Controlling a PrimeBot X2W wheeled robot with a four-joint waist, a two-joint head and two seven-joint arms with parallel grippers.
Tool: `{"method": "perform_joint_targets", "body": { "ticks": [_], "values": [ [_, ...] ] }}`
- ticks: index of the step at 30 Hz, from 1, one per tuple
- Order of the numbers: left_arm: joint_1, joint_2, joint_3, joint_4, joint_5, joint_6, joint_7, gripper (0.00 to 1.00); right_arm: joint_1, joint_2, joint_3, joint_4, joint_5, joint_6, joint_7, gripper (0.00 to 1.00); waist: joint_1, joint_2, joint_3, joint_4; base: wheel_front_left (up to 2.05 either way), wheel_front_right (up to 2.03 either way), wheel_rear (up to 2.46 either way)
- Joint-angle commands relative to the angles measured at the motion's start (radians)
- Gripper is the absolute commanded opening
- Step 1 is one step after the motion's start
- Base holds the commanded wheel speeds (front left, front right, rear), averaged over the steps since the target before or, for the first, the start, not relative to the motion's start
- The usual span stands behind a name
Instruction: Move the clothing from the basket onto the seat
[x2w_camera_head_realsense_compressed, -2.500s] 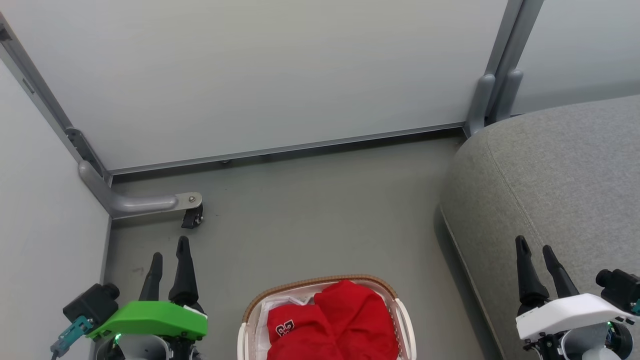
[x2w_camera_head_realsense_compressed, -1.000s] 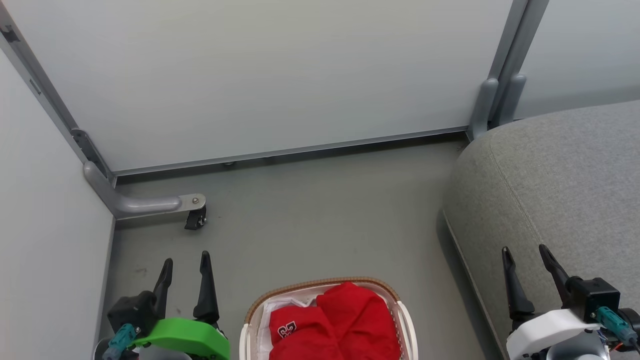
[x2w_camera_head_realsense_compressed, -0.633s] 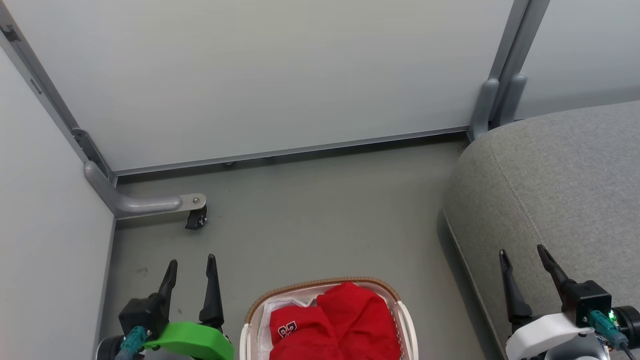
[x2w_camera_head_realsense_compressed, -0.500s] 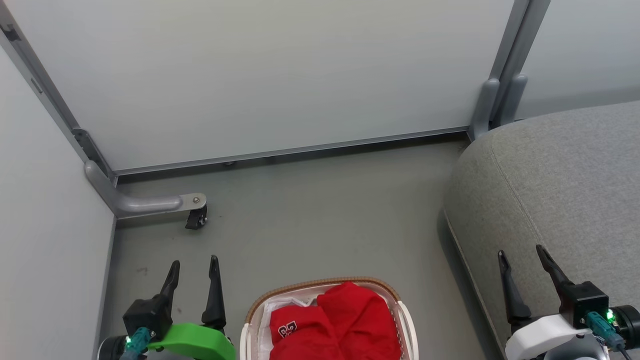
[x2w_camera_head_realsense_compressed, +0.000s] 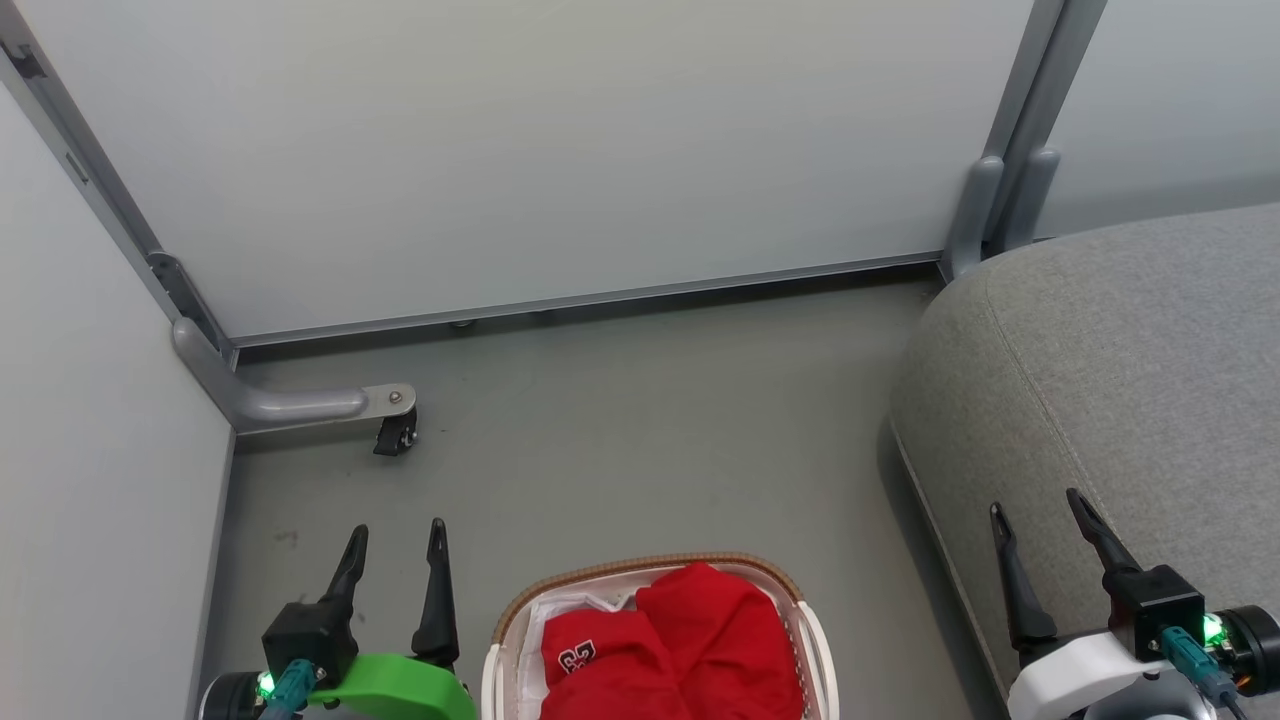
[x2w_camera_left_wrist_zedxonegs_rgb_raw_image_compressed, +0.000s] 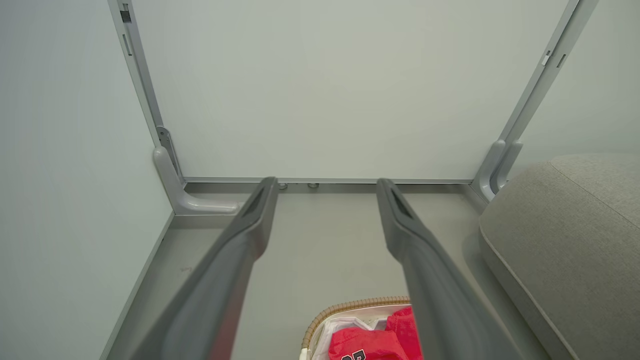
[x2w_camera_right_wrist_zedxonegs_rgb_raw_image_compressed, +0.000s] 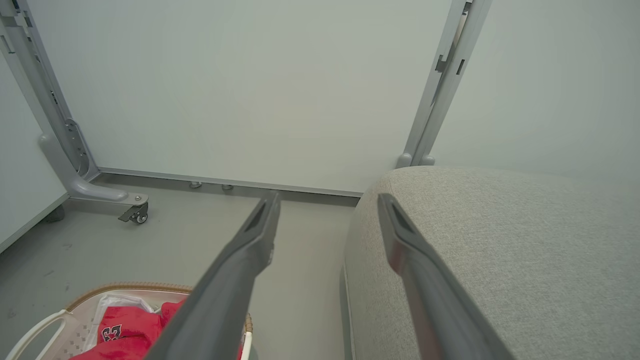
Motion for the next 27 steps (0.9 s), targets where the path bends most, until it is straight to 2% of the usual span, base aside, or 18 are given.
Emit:
{"method": "perform_joint_targets", "body": {
  "ticks": [1,20,27],
  "values": [
    [0.008,0.007,0.000,0.002,-0.001,0.002,-0.004,1.00,0.012,-0.006,0.001,0.001,0.004,0.000,-0.005,1.00,0.0000,0.0000,0.000,0.001,0.00,0.00,0.00],
    [-0.009,0.006,-0.017,0.009,0.005,-0.011,-0.004,1.00,-0.001,-0.006,-0.003,-0.005,0.009,0.000,-0.005,1.00,0.0000,0.0000,0.024,0.000,0.00,0.00,0.00],
    [-0.055,0.006,-0.080,0.057,0.056,-0.024,-0.002,1.00,-0.040,-0.005,0.011,-0.015,0.015,0.000,-0.005,1.00,0.0000,0.0000,0.100,-0.024,0.00,0.00,0.00]
  ]
}}
